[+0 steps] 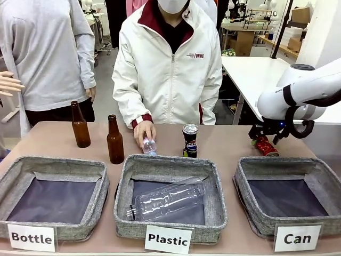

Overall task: Sort the can waste into the basket.
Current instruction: Pick up the can waste from the table and place it in the right Fabric basket.

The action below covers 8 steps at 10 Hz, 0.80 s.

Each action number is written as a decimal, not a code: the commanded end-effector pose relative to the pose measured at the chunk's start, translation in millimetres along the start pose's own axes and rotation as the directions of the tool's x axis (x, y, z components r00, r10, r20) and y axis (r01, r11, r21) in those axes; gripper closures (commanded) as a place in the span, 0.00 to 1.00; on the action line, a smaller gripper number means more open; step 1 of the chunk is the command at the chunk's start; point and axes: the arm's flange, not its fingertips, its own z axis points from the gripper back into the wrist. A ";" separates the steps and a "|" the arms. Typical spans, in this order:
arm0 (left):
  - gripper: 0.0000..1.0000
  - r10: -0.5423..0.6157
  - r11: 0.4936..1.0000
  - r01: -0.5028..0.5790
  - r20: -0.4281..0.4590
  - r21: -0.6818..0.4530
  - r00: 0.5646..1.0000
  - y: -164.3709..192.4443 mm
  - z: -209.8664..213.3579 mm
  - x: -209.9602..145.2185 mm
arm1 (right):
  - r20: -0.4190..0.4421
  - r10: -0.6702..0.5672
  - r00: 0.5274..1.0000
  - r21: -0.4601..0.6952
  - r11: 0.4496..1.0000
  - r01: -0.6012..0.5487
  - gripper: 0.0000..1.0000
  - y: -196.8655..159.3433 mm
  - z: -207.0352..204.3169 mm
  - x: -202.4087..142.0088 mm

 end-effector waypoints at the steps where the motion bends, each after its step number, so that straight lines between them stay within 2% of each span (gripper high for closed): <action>1: 0.00 -0.023 1.000 0.023 0.013 -0.019 1.000 -0.5 -0.2 0.6 | -0.026 -0.030 0.999 -0.029 0.999 0.029 0.58 3.8 2.5 7.1; 2: 0.00 -0.023 1.000 0.023 0.013 -0.019 1.000 -0.5 -0.2 0.6 | -0.032 -0.025 0.999 -0.033 0.999 0.024 0.59 3.9 1.6 6.7; 3: 0.00 -0.023 1.000 0.023 0.013 -0.019 1.000 -0.5 -0.2 0.6 | -0.037 -0.028 0.999 -0.027 0.999 0.027 1.00 4.3 0.7 7.1; 5: 0.00 -0.023 1.000 0.023 0.013 -0.019 1.000 -0.5 -0.2 0.6 | -0.030 -0.021 0.999 -0.025 0.999 0.020 1.00 5.6 -0.4 7.1; 6: 0.00 -0.023 1.000 0.023 0.013 -0.019 1.000 -0.5 -0.2 0.6 | -0.030 -0.019 0.999 -0.024 1.000 0.019 0.85 5.9 -0.3 6.8; 7: 0.00 -0.023 1.000 0.023 0.013 -0.019 1.000 -0.5 -0.2 0.6 | -0.033 -0.018 0.999 -0.022 1.000 0.017 0.95 6.4 -0.7 6.7; 8: 0.00 -0.023 1.000 0.023 0.013 -0.019 1.000 -0.5 -0.2 0.6 | -0.033 -0.017 0.999 -0.020 1.000 0.016 1.00 6.6 -0.8 6.9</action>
